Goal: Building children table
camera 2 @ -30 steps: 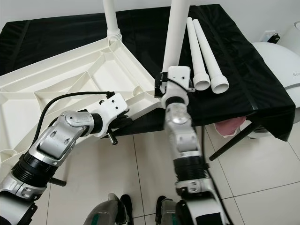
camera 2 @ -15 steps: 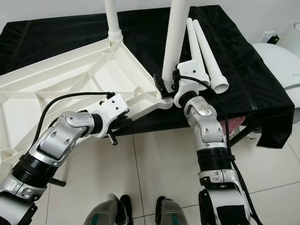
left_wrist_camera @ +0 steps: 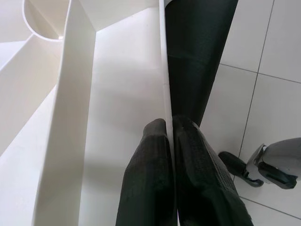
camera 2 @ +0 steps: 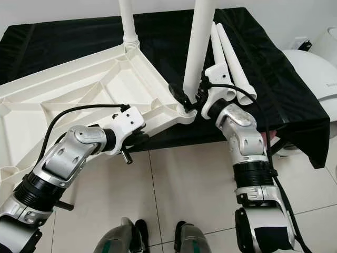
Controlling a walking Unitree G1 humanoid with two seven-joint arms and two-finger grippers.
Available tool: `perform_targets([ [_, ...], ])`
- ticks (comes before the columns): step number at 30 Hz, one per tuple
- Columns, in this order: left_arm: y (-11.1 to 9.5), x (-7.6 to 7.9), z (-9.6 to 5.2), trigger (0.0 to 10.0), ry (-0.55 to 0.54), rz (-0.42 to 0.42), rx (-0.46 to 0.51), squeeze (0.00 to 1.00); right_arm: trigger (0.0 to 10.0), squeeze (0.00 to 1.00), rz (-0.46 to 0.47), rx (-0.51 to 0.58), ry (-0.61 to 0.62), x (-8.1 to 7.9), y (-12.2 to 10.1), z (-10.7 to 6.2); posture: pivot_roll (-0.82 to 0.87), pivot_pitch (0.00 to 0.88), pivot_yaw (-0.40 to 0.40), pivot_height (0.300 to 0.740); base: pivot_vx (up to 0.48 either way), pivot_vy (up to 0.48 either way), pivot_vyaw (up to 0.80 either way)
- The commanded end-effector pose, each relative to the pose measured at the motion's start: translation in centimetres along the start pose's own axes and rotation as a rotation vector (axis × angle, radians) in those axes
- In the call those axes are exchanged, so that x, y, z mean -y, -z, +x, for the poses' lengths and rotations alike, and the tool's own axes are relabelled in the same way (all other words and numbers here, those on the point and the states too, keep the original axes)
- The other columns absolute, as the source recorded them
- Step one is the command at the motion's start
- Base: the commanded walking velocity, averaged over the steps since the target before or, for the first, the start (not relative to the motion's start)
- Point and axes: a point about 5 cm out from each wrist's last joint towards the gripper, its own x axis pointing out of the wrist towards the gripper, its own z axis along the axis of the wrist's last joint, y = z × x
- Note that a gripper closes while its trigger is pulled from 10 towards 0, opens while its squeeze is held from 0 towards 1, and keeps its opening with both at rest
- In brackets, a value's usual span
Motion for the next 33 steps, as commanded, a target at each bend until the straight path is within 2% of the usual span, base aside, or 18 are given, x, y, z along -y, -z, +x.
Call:
perform_targets([
  [1,-0.1,-0.1,-0.2,10.0,-0.028,0.029,0.004,0.0,10.0,0.0,0.002,-0.006,-0.002,0.5,0.2,-0.3,-0.09,0.141,0.028,0.74,0.0,0.0,0.0],
  [9,-0.3,-0.5,-0.2,10.0,-0.042,0.028,0.006,0.0,10.0,0.0,-0.014,-0.046,-0.01,1.9,0.7,-1.3,-0.09,0.154,0.034,0.74,0.0,0.0,0.0],
  [20,-0.2,-0.6,0.0,10.0,-0.058,0.012,-0.008,0.0,10.0,0.0,0.009,-0.022,-0.078,1.7,0.5,-1.4,-0.09,0.167,0.042,0.74,0.0,0.0,0.0],
  [33,-0.1,-0.7,0.3,10.0,-0.063,0.008,-0.024,0.0,10.0,0.0,0.009,0.007,-0.102,1.8,0.0,-1.1,-0.09,0.18,0.044,0.74,0.0,0.0,0.0],
])
